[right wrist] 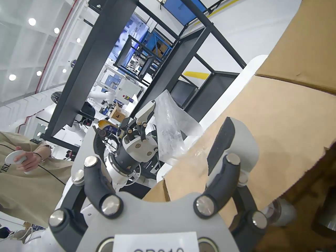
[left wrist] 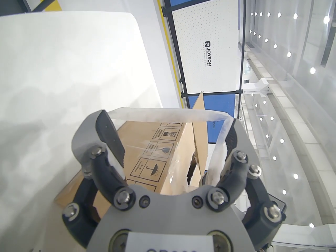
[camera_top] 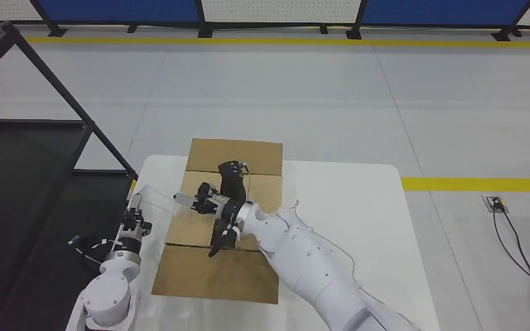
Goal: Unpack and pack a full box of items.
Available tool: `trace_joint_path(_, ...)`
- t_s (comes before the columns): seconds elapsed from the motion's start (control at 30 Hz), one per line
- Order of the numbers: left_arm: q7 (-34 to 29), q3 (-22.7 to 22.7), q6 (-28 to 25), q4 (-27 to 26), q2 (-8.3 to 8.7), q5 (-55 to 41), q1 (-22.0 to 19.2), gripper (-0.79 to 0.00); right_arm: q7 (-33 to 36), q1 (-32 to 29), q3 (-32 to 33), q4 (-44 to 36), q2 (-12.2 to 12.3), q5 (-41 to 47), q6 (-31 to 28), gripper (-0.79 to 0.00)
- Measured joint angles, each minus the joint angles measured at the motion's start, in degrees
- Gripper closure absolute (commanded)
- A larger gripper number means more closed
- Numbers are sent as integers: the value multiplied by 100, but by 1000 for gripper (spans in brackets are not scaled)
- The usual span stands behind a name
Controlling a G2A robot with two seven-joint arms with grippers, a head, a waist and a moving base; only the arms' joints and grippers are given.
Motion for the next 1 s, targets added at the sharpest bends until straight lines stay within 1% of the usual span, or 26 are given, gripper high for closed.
trace_joint_path(0.13, -26, 110, -180, 120, -24, -115, -72, -785, 150, -315, 217, -463, 249, -99, -173, -785)
trace_joint_path(0.2, -53, 158, -192, 138, -33, -151, -80, -785, 264, -477, 321, -746, 357, -149, -154, -785)
trace_joint_path(0.3, -115, 240, -262, 141, -42, -147, -76, -785, 470, -790, 504, -1344, 534, -280, 27, -785)
trace_joint_path(0.53, -336, 347, -506, 181, -52, -176, -95, -785, 1234, -1664, 939, -3085, 887, -548, 724, -785)
trace_joint_path(0.63, -387, 395, -517, 203, -56, -156, -123, -785, 1503, -1961, 1081, -3691, 984, -602, 964, -785)
trace_joint_path(0.73, -385, 453, -514, 212, -64, -141, -151, -785, 1697, -2175, 1180, -4115, 1053, -627, 1107, -785)
trace_joint_path(0.83, -375, 523, -492, 213, -76, -134, -184, -785, 1818, -2309, 1249, -4361, 1104, -633, 1190, -785)
trace_joint_path(1.0, -354, 641, -473, 233, -93, -83, -221, -785, 1872, -2434, 1327, -4549, 1164, -641, 1247, -785)
